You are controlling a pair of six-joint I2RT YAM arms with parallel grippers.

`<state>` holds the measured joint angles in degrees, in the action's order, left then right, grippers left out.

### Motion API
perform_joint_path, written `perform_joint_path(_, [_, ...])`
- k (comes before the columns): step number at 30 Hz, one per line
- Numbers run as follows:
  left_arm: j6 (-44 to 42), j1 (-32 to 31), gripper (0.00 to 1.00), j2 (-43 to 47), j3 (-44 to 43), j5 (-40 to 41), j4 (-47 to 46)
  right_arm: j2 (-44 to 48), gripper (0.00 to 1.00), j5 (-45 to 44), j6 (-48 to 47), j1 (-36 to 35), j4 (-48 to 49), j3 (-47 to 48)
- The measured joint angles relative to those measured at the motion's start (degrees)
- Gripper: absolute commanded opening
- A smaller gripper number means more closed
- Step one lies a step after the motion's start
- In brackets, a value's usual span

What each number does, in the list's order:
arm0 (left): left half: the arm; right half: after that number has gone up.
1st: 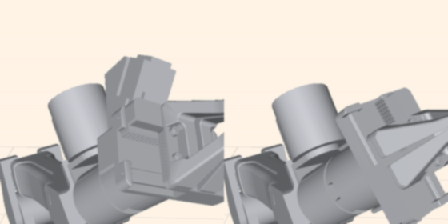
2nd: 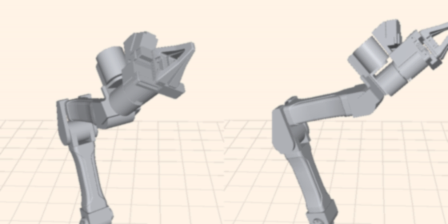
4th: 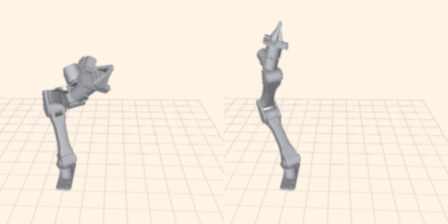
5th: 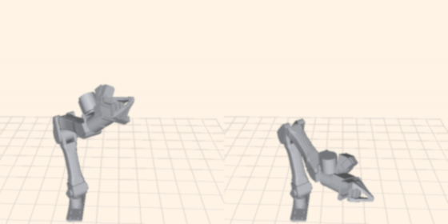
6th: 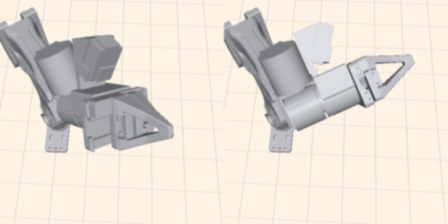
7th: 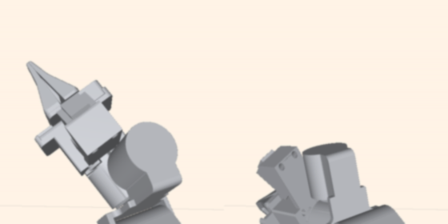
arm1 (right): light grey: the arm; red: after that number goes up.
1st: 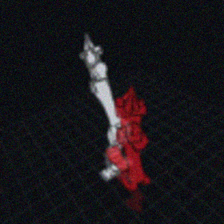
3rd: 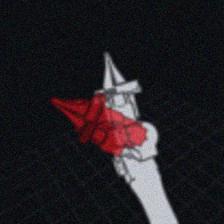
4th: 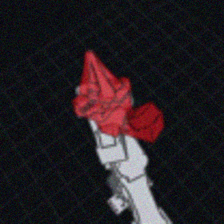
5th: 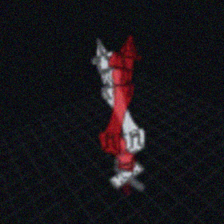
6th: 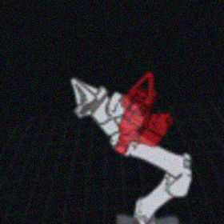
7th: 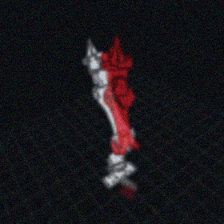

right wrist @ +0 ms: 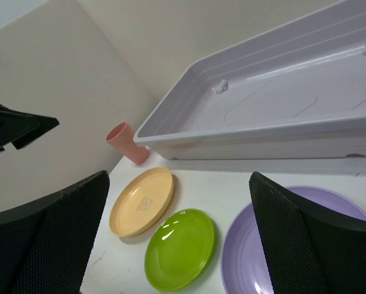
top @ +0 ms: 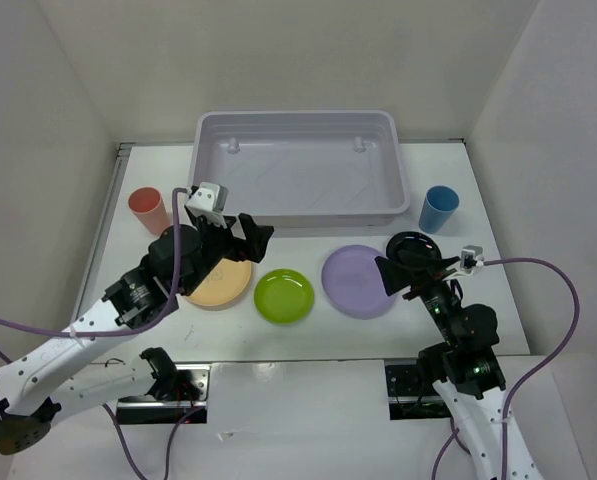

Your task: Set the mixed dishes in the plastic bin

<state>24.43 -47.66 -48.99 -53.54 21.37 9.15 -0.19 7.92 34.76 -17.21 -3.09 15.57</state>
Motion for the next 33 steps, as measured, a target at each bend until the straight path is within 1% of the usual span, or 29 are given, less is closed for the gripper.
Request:
perform_joint_path(4, [-0.22,0.02,1.0,2.29,1.79,1.27,-0.92,0.0,0.99,-1.16,0.42,0.0,0.44,0.74])
perform_joint_path(6, [-0.37,0.0,1.0,5.84,5.03,1.07,-3.17,-0.11,0.99,-1.66,1.01,0.0,1.31,1.03])
perform_joint_path(8, [-0.55,0.0,1.0,10.97,9.64,0.63,-5.84,-3.06,0.99,-1.53,1.36,0.0,3.43,2.49])
perform_joint_path(10, [-1.84,0.0,1.0,13.46,11.69,0.52,-7.3,-11.37,0.99,-0.92,1.14,0.0,5.01,7.15])
perform_joint_path(11, [-2.4,0.0,1.0,13.35,11.63,0.39,-8.15,-17.11,0.99,-0.22,0.55,0.0,5.88,10.64])
perform_joint_path(13, [-3.93,0.02,1.0,10.99,10.97,-0.02,-10.21,-29.51,0.99,1.11,-0.44,0.0,7.82,17.94])
perform_joint_path(15, [-4.92,0.0,1.0,8.02,10.78,-0.22,-12.44,-39.74,0.99,2.27,-1.46,-0.31,9.81,23.65])
perform_joint_path(16, [-5.07,0.02,0.96,6.67,10.8,-0.35,-13.16,-43.45,0.99,2.51,-1.75,-0.39,10.49,25.03])
perform_joint_path(17, [-5.16,0.09,0.86,5.62,10.97,-0.42,-13.79,-46.99,0.96,2.54,-2.1,-0.57,10.62,25.92])
perform_joint_path(18, [-5.11,0.17,0.72,5.14,11.28,-0.39,-14.14,-49.59,0.92,2.51,-2.51,-0.7,10.32,26.27])
perform_joint_path(19, [-4.92,0.26,0.39,5.07,11.52,-0.09,-14.05,-52.17,0.9,2.4,-3.08,-0.83,9.6,26.58])
perform_joint_path(20, [-4.2,0.39,0.25,5.07,11.56,0.59,-13.88,-54.47,0.9,2.16,-3.5,-0.92,8.57,27.02])
perform_joint_path(21, [-3.93,0.7,0.16,5.07,11.5,1.68,-13.51,-56.94,0.9,1.86,-4.0,-0.94,7.19,27.96])
perform_joint_path(22, [-3.15,1.22,0.1,5.09,11.41,2.95,-12.81,-59.43,0.87,1.44,-4.46,-0.94,6.38,28.92])
perform_joint_path(23, [-1.97,1.88,0.14,4.92,11.32,3.85,-11.93,-61.29,0.83,0.94,-4.85,-0.94,5.79,29.57])
perform_joint_path(24, [-1.18,2.93,0.34,4.2,10.86,4.48,-10.45,-62.75,0.8,0.35,-5.16,-0.94,5.09,30.03])
perform_joint_path(25, [-0.42,4.22,0.54,2.8,9.88,4.39,-8.37,-63.49,0.8,-0.28,-5.42,-0.98,4.5,30.1])
perform_joint_path(27, [0.83,6.47,0.59,-0.79,6.91,2.56,-5.51,-63.67,0.8,-1.9,-5.49,-1.03,3.13,30.1])
perform_joint_path(29, [1.33,8.31,0.63,-5.35,4.46,-0.42,-4.72,-63.1,0.82,-3.89,-5.51,-1.16,2.34,30.1])
perform_joint_path(30, [1.2,8.92,0.63,-7.45,4.11,-2.34,-4.74,-62.66,0.82,-5.05,-5.55,-1.36,1.77,30.1])
perform_joint_path(33, [0.22,9.99,0.68,-12.17,4.07,-7.89,-4.24,-60.06,0.83,-9.16,-5.68,-2.03,-0.46,30.1])
